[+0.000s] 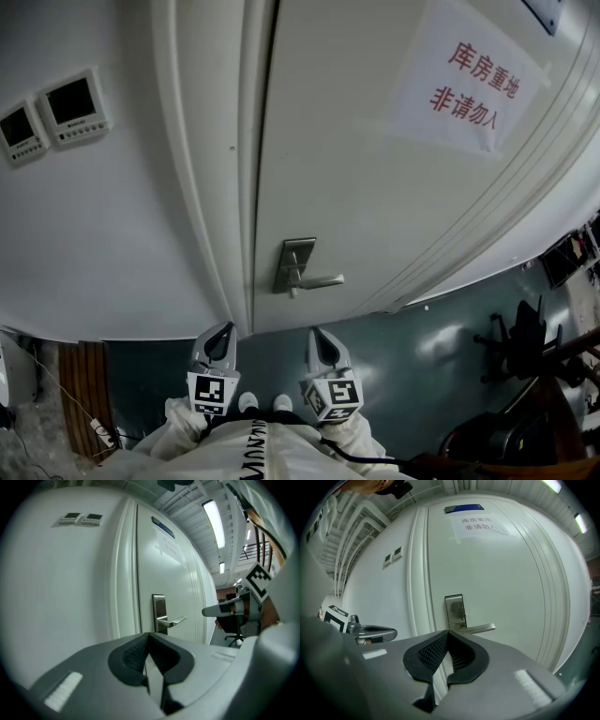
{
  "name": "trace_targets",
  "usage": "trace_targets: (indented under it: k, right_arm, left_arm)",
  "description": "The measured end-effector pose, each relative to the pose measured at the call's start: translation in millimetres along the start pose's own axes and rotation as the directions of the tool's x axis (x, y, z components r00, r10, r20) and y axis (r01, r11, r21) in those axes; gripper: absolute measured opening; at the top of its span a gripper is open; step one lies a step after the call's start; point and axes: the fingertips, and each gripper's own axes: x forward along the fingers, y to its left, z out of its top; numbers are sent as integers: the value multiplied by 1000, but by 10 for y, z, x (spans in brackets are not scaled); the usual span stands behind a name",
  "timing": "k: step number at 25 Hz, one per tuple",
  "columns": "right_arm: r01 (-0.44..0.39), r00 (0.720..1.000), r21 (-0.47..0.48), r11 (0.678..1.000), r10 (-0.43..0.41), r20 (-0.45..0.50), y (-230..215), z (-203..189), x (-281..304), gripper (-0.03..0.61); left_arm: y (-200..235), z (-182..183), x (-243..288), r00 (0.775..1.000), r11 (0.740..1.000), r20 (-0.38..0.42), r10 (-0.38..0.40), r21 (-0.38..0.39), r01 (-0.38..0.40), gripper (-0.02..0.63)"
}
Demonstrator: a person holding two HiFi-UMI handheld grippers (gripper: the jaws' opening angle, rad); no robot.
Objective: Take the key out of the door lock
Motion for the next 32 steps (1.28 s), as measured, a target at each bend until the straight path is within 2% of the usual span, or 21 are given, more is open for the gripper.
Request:
trace_targets:
  k: [2,4,6,8,10,13,16,19,20,22,24,27,28,32]
  right_arm:
    - [-12,1000,12,1000,12,-3,-15,-10,51,2]
    - [-46,999,70,996,47,-3,-19,-40,100,2]
    - [-94,995,192,977,96,0,-37,-94,162,2]
    - [-132,990,321,938,137,7,-63,-157,233,2]
    - [-161,985,443,882,169,21,-94,-225,300,2]
    - [-194,977,611,767,204,54,-160,-326,389,2]
    - [-222,970,746,628,218,105,-239,-431,482,2]
    - [-191,976,853,485,183,114,-368,-623,538,2]
    - [-181,978,871,457,177,111,-413,-692,560,2]
    - [-177,977,889,422,183,108,-461,-809,609,2]
    - [-219,967,900,378,205,150,-457,-845,673,2]
    - [-259,956,929,265,208,207,-435,-892,750,2]
    - [-264,953,934,242,211,215,-424,-910,771,2]
    - [-264,949,942,209,229,216,-382,-994,869,2]
  left_arm:
    - [16,-5,22,1000,1000,-5,8,-1,-8,0]
    - [22,-10,23,1000,1000,-11,18,-3,-18,0]
    - [30,-14,24,999,1000,-18,30,-4,-30,0]
    - [44,-16,36,999,999,-24,41,-2,-41,0]
    - [49,-7,48,998,999,-28,49,1,-49,0]
    - [37,13,55,998,998,-34,59,9,-59,0]
    - [53,19,56,997,997,-40,72,13,-72,0]
    - [57,21,50,995,996,-47,84,18,-83,0]
    - [52,22,47,995,996,-48,87,19,-86,0]
    - [40,21,35,994,996,-53,93,21,-92,0]
    - [37,19,22,993,995,-58,100,24,-99,0]
    - [54,20,-6,991,993,-63,114,27,-113,0]
    - [58,17,-18,991,993,-64,119,26,-118,0]
    - [64,-7,-57,989,991,-73,130,26,-128,0]
